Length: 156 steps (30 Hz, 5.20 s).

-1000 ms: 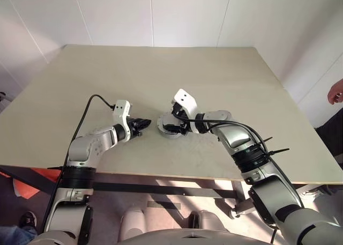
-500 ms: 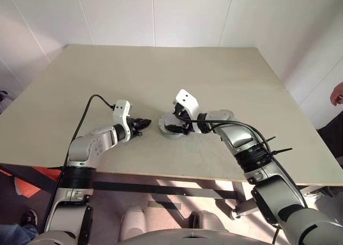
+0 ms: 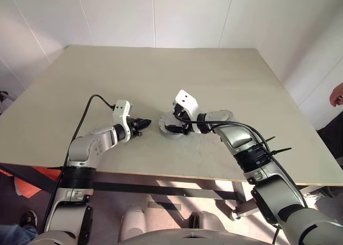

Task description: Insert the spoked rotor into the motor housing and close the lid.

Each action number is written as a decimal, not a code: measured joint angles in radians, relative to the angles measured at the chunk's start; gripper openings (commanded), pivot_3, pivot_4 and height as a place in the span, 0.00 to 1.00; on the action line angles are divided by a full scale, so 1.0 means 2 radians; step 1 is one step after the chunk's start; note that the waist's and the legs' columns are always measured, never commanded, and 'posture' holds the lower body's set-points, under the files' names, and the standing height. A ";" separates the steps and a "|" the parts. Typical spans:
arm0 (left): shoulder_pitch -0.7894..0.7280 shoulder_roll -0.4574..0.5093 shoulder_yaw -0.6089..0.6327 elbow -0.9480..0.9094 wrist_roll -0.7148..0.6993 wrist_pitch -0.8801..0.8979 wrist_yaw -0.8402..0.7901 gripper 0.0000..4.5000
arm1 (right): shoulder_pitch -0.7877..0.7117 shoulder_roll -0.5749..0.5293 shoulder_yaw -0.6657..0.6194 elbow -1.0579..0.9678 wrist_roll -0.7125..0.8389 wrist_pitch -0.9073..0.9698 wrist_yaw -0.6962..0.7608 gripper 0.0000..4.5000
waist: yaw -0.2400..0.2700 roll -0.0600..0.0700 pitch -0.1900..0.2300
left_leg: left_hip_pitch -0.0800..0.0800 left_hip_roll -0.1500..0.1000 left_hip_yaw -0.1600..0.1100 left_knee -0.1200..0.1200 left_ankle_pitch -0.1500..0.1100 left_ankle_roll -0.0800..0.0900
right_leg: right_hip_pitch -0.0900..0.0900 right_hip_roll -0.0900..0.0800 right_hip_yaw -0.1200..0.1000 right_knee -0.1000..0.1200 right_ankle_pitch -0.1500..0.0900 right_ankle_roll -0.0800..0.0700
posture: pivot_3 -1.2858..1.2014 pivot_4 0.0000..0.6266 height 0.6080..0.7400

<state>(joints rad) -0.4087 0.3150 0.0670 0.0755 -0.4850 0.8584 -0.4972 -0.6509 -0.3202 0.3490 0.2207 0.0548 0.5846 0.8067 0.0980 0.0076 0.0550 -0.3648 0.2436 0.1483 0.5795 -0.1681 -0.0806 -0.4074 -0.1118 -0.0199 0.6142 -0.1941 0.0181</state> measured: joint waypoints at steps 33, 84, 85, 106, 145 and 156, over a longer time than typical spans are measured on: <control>0.008 -0.004 0.000 -0.006 0.000 0.002 0.003 0.38 | -0.011 -0.012 0.003 0.022 0.002 -0.021 0.025 0.70 | 0.001 0.000 0.000 | -0.001 0.000 0.000 0.000 0.000 0.000 | 0.001 0.000 -0.001 -0.003 0.000 0.000 | 0.52 0.00 1.00; -0.068 -0.097 0.041 0.072 -0.075 0.101 0.035 0.00 | -0.005 -0.016 0.004 0.025 0.000 -0.026 0.022 0.70 | 0.002 0.001 -0.002 | 0.001 -0.001 0.000 -0.001 -0.001 0.002 | 0.004 -0.001 -0.001 -0.004 0.000 0.000 | 0.52 0.00 1.00; -0.071 -0.097 0.040 0.076 -0.074 0.101 0.036 0.00 | -0.005 -0.015 0.004 0.028 0.000 -0.026 0.020 0.70 | 0.002 0.001 -0.002 | 0.001 -0.001 0.000 -0.001 -0.001 0.002 | 0.005 -0.001 -0.001 -0.004 0.000 0.000 | 0.52 0.00 1.00; -0.072 -0.096 0.039 0.078 -0.071 0.098 0.042 0.00 | 0.015 -0.055 -0.018 -0.023 0.032 0.020 0.063 1.00 | 0.000 0.000 -0.003 | 0.004 -0.001 0.000 -0.002 -0.001 0.002 | 0.006 -0.001 -0.001 -0.005 -0.003 0.004 | 0.52 0.00 1.00; -0.085 -0.080 0.051 0.118 -0.044 0.072 0.046 0.00 | -0.057 -0.018 -0.235 0.087 0.230 0.379 -0.003 1.00 | 0.004 0.001 -0.003 | -0.001 -0.001 0.000 -0.005 0.000 0.000 | 0.001 -0.001 -0.001 -0.005 -0.002 0.001 | 0.52 0.00 1.00; -0.083 -0.081 0.044 0.134 -0.033 0.074 0.044 0.00 | -0.045 -0.008 -0.242 0.061 0.236 0.387 -0.042 1.00 | 0.005 0.001 -0.002 | -0.002 -0.001 0.000 -0.005 0.001 -0.001 | 0.000 -0.001 -0.001 -0.005 -0.002 0.001 | 0.52 0.00 1.00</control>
<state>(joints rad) -0.5757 0.1539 0.1542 0.3428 -0.5516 1.0070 -0.4101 -0.7405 -0.3356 -0.1357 0.3432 0.5260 1.3583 0.7235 0.1086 0.0097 0.0514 -0.3683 0.2412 0.1485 0.5693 -0.1667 -0.0829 -0.4073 -0.1135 -0.0227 0.6037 -0.1973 0.0201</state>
